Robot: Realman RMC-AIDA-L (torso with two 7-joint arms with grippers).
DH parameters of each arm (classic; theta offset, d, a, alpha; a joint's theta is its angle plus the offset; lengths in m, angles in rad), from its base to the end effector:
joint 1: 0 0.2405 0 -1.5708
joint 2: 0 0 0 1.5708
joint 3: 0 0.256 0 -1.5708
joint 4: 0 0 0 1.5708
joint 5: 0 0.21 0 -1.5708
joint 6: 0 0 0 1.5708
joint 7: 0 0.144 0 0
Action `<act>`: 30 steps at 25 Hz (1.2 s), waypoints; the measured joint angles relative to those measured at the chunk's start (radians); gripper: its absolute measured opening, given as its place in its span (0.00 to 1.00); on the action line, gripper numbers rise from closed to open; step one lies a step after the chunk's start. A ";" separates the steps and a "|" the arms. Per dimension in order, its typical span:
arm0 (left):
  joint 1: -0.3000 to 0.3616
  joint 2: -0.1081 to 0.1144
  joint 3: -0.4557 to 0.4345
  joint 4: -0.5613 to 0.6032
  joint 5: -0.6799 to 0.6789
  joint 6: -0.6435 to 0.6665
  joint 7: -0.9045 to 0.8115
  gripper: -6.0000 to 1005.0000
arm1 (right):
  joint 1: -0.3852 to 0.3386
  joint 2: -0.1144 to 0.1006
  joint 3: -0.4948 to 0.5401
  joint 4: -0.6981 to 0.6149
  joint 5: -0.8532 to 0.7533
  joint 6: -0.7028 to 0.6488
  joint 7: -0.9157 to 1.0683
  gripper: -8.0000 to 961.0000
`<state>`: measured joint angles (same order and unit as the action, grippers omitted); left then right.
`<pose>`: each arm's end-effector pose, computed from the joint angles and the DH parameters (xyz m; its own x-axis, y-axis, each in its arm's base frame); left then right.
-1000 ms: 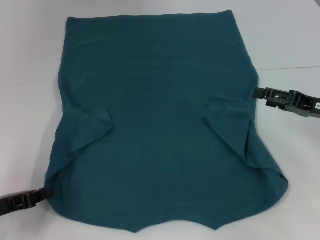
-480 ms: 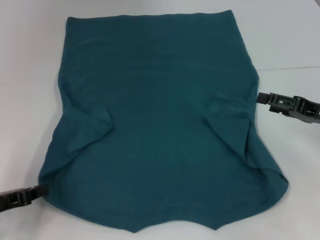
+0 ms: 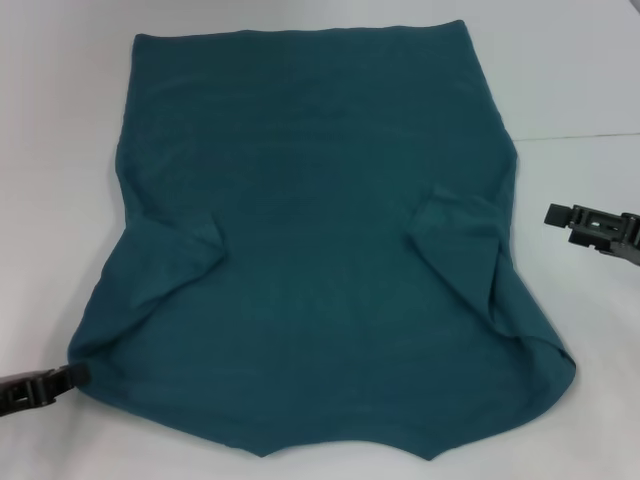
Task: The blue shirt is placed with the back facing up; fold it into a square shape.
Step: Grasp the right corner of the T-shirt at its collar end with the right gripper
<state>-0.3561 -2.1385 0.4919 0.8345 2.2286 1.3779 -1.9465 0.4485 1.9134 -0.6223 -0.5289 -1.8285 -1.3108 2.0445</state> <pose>-0.3510 0.2952 0.0258 0.3240 0.7601 0.5632 0.9451 -0.2874 -0.1559 0.3417 0.3466 0.0749 0.1250 -0.6833 -0.7194 -0.9719 -0.2302 0.0499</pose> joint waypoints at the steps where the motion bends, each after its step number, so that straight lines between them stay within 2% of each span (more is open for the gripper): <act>1: 0.000 0.000 0.002 0.000 0.000 0.001 0.000 0.02 | 0.000 0.000 0.003 0.000 0.000 -0.002 0.000 0.90; 17: -0.030 0.000 0.020 -0.008 0.000 0.088 0.020 0.02 | 0.001 -0.025 -0.008 0.000 -0.008 -0.015 0.016 0.90; 30: -0.041 0.000 0.048 -0.021 0.000 0.090 0.034 0.02 | 0.028 -0.039 -0.001 -0.013 -0.164 -0.007 0.091 0.90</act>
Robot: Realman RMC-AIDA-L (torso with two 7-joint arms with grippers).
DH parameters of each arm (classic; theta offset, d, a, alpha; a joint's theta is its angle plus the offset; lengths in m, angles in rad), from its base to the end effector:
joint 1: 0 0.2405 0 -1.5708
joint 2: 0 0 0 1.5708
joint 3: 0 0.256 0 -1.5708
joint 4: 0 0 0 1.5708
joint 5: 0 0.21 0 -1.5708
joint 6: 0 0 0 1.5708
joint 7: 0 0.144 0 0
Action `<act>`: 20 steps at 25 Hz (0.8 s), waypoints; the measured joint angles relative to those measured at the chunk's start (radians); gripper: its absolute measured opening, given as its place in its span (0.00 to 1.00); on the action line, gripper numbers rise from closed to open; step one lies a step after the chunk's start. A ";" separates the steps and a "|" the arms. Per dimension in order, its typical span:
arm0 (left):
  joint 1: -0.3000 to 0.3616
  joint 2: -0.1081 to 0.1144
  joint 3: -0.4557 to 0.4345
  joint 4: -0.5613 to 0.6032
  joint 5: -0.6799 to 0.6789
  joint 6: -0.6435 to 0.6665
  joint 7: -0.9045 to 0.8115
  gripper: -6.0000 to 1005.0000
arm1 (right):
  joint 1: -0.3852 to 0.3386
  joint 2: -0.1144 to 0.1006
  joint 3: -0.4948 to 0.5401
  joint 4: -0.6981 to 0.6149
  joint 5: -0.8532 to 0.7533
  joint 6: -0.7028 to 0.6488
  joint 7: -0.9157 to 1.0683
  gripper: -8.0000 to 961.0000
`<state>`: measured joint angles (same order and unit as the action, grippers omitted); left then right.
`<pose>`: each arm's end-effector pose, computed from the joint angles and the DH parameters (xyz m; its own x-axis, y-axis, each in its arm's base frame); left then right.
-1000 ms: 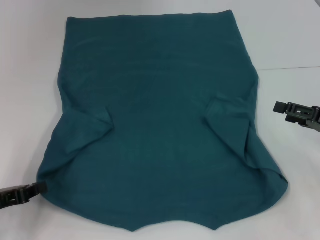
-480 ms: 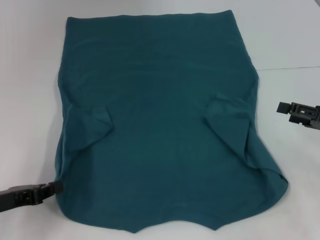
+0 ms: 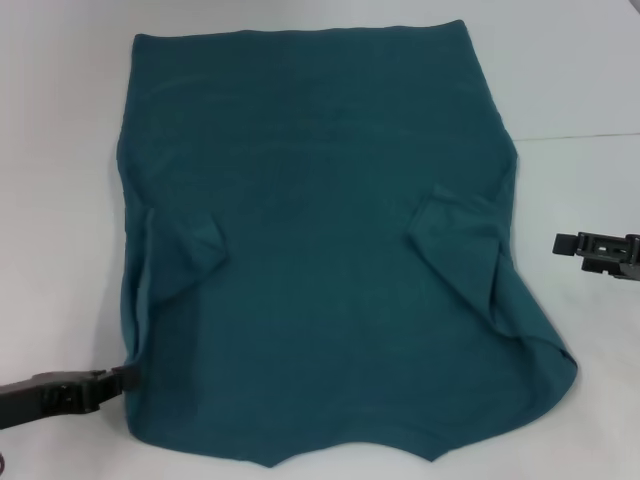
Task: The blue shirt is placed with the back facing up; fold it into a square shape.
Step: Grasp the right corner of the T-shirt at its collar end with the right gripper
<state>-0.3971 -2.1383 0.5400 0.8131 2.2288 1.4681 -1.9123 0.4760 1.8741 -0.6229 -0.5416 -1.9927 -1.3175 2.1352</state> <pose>-0.3255 0.2994 0.0111 0.4030 0.7703 0.4942 0.9043 -0.4184 -0.0854 0.3499 0.3478 0.0819 0.1530 -0.7652 -0.6254 -0.9833 -0.1813 -0.0187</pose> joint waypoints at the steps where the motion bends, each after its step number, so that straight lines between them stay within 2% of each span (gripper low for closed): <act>1: -0.002 0.000 0.004 0.000 0.000 0.010 0.008 0.02 | 0.000 0.000 0.000 0.000 -0.001 0.001 0.000 0.90; 10: -0.013 0.006 0.088 0.006 0.039 0.073 0.071 0.02 | 0.003 0.001 0.002 0.000 -0.001 0.020 -0.001 0.90; 20: -0.017 0.006 0.065 0.008 0.043 0.030 0.064 0.02 | 0.005 0.003 -0.001 0.000 -0.003 0.027 0.007 0.91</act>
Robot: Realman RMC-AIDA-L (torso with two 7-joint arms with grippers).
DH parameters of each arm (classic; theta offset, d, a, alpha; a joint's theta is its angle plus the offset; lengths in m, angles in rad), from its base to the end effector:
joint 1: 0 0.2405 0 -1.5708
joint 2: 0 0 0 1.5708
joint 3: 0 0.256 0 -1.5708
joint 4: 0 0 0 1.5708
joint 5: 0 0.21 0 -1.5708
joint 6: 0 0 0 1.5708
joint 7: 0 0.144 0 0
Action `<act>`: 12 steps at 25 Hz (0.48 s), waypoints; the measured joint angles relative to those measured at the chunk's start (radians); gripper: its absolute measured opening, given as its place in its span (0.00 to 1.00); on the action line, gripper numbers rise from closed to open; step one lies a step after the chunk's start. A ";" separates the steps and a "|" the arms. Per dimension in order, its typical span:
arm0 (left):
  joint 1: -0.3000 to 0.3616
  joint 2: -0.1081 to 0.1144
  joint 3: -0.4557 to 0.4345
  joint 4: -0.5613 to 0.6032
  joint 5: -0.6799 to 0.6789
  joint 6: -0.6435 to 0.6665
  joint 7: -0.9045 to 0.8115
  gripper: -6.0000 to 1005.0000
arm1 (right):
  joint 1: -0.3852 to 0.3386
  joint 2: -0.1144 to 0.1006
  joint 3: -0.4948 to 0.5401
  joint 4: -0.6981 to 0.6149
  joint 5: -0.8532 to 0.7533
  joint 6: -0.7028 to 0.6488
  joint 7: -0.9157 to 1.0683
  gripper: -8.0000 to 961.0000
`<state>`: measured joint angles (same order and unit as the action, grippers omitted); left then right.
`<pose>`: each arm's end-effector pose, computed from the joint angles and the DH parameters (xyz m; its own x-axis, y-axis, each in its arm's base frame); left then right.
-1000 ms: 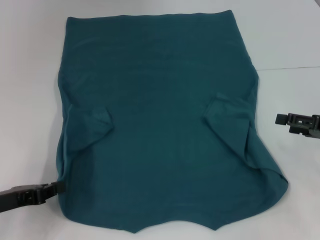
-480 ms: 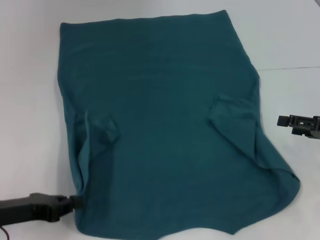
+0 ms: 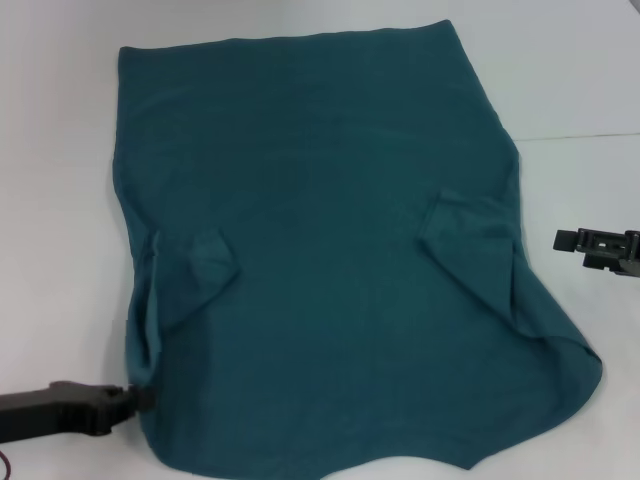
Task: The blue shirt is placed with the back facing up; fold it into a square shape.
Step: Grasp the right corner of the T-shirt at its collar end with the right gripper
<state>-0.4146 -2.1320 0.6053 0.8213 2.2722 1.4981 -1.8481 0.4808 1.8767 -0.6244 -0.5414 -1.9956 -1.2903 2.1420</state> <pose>-0.3174 0.2993 0.0038 0.5268 0.7530 0.3943 0.8406 -0.5303 -0.1101 0.3510 0.3512 0.0816 0.1487 -0.7594 -0.6334 -0.9855 -0.1666 -0.0317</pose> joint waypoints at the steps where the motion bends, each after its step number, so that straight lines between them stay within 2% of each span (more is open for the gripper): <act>1: 0.000 -0.001 -0.011 0.001 -0.001 -0.009 -0.001 0.02 | -0.002 -0.001 -0.002 0.000 -0.003 0.000 0.005 0.91; 6: -0.003 -0.001 -0.081 0.002 -0.004 -0.034 -0.004 0.02 | -0.010 -0.011 -0.001 0.000 -0.062 -0.016 0.042 0.90; 12: -0.006 0.000 -0.087 0.004 -0.005 -0.030 -0.006 0.02 | -0.018 -0.013 0.000 0.002 -0.134 -0.051 0.071 0.90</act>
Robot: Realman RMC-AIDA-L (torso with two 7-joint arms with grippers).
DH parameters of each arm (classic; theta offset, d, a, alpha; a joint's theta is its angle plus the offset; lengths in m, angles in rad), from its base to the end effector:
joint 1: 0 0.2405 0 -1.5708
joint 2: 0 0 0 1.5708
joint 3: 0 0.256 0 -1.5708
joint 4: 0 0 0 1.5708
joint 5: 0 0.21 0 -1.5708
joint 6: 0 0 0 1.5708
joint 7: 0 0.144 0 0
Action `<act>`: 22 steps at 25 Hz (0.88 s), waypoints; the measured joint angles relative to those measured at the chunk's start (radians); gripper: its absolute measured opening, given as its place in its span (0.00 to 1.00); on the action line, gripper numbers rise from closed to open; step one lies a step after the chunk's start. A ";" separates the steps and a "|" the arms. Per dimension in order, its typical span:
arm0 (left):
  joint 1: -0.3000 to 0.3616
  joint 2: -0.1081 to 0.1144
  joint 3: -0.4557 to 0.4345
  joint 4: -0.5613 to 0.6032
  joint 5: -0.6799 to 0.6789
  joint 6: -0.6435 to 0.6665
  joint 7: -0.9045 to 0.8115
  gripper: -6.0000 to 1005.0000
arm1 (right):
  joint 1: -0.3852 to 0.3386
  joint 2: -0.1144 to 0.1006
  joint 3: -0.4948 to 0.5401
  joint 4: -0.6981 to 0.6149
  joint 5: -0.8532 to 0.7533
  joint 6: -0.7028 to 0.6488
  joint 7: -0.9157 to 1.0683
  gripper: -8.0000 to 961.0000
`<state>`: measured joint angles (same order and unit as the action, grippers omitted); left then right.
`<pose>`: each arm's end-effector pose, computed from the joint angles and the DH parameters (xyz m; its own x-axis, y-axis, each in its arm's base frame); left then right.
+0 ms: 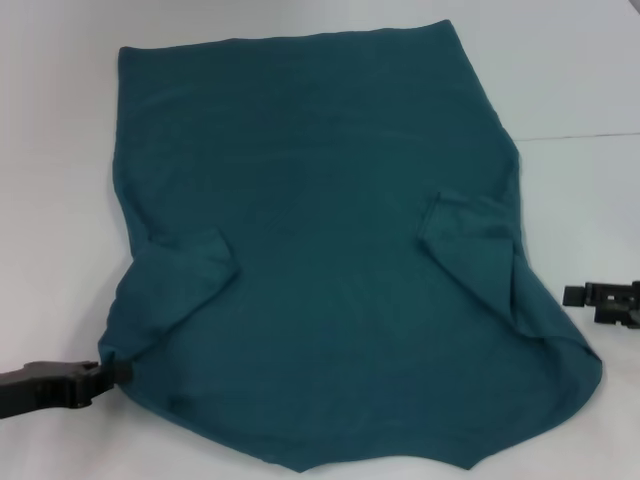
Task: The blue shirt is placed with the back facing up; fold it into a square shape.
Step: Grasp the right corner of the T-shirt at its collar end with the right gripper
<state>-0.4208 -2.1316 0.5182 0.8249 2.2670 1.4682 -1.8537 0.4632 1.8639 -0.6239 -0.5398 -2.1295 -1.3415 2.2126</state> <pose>-0.3250 0.3058 0.0168 0.4794 0.7394 0.4727 0.8698 -0.4721 -0.1436 0.3661 0.3305 0.0762 0.1096 -0.8423 -0.5277 -0.9939 -0.1000 -0.0469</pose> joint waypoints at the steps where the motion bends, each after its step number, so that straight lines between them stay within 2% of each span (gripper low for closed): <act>1: -0.001 0.000 0.001 0.000 0.000 0.000 0.000 0.02 | 0.000 0.000 -0.001 0.002 -0.006 -0.002 0.002 0.90; 5: -0.007 0.000 0.002 0.000 0.000 0.001 -0.001 0.02 | 0.000 0.001 -0.007 0.007 -0.014 -0.006 0.004 0.90; 13: -0.009 -0.002 0.004 -0.001 0.000 0.001 -0.001 0.02 | 0.016 0.022 -0.008 0.010 -0.058 0.000 0.004 0.90; 22: -0.011 0.001 0.000 -0.001 0.000 0.001 -0.001 0.02 | 0.017 0.027 -0.010 0.011 -0.063 -0.012 0.003 0.90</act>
<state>-0.4314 -2.1309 0.5181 0.8236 2.2670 1.4695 -1.8545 0.4798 1.8913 -0.6343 -0.5288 -2.1923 -1.3531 2.2159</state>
